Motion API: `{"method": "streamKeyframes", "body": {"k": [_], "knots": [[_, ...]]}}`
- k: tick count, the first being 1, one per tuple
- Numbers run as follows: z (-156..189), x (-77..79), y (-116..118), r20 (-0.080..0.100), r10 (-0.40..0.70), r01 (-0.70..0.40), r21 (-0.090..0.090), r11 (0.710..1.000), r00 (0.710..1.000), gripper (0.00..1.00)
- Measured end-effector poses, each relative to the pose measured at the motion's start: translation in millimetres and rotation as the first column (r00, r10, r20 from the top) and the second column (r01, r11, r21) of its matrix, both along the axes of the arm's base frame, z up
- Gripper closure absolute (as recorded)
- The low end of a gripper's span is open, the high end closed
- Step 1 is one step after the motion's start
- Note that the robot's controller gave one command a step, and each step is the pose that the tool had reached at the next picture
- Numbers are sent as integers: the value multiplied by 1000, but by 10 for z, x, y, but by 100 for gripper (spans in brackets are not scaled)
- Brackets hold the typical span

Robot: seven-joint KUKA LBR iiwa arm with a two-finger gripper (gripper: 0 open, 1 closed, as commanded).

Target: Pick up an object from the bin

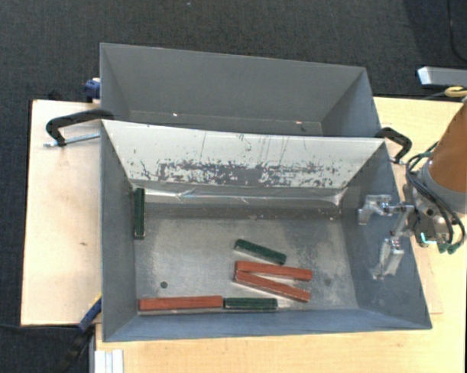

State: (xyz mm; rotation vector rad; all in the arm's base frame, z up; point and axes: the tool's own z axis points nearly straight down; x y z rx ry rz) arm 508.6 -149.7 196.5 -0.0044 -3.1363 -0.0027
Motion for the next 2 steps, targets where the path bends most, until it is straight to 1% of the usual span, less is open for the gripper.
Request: {"method": "streamKeyframes", "body": {"k": [1,2], "knots": [[38,19,7,8,3,-3,-2,1000,1000,0],[-326,-22,485,11,28,-28,-4,1000,1000,0]]}}
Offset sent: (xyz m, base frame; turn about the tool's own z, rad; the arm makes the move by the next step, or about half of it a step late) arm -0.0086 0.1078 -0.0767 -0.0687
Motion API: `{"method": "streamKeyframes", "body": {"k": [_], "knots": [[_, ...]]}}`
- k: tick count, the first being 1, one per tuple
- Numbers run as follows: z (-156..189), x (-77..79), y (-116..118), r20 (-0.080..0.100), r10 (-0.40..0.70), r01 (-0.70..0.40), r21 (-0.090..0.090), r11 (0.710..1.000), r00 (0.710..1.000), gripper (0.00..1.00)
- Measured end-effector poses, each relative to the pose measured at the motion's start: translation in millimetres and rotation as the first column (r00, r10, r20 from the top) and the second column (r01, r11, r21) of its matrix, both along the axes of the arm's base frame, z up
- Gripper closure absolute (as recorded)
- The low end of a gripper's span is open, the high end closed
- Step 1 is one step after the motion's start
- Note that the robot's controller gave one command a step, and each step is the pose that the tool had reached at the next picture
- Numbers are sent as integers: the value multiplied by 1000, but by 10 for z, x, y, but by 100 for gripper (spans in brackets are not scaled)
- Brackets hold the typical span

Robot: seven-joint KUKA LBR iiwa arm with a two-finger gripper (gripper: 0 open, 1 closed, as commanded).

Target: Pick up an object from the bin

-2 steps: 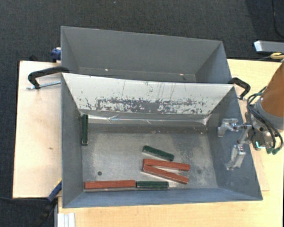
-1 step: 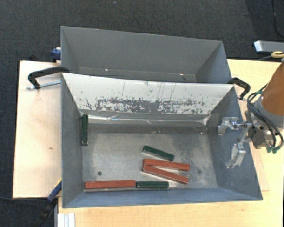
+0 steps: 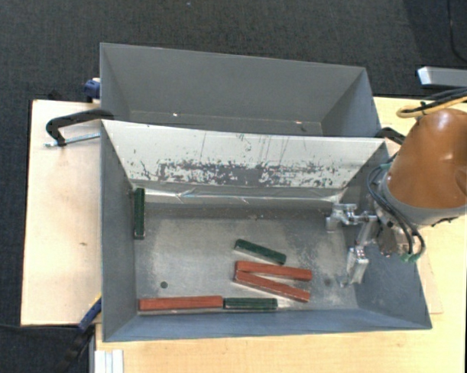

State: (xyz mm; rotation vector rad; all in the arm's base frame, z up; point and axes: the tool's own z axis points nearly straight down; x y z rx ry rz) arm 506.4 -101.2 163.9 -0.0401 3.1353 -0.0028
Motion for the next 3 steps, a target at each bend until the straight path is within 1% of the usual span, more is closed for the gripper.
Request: {"method": "streamKeyframes", "body": {"k": [1,2,3], "knots": [[-117,-2,162,-4,11,-11,2,1000,1000,0],[-529,2,146,-2,56,-56,3,998,998,0],[-615,-34,278,-8,183,-183,2,983,983,0]]}}
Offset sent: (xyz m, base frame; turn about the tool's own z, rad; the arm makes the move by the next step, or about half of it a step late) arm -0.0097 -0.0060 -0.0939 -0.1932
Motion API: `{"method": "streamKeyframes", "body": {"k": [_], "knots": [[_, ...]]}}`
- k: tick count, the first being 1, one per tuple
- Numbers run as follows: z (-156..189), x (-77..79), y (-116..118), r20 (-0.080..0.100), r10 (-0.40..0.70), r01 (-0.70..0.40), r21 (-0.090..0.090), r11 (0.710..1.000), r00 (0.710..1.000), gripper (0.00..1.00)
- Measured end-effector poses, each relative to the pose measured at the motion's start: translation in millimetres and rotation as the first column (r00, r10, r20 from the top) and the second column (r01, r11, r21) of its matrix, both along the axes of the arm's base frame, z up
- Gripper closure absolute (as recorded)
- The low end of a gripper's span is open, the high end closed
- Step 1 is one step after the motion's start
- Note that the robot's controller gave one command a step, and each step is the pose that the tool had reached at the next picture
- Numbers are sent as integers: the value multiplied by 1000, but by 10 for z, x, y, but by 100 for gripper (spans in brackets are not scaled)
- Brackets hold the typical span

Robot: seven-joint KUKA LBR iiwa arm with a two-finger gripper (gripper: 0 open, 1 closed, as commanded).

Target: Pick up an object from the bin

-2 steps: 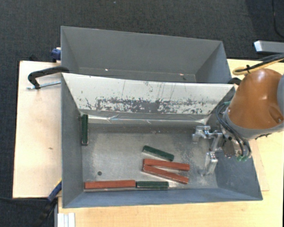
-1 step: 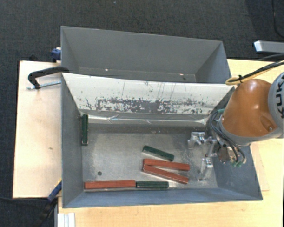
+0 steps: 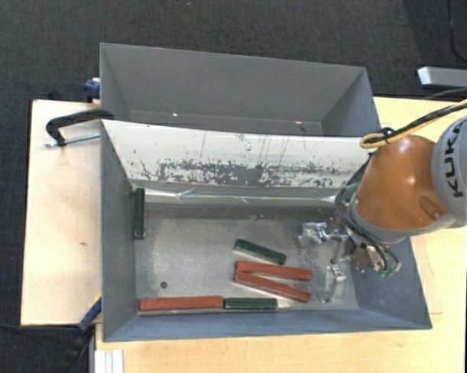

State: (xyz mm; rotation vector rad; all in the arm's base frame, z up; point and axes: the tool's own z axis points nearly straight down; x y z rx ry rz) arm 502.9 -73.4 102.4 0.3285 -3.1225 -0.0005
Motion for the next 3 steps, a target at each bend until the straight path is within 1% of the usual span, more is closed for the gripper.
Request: {"method": "streamKeyframes", "body": {"k": [1,2,3], "knots": [[-297,26,444,4,-306,306,4,952,952,100],[-296,26,444,4,-305,305,4,952,952,100],[1009,442,653,7,-297,297,2,955,955,100]]}}
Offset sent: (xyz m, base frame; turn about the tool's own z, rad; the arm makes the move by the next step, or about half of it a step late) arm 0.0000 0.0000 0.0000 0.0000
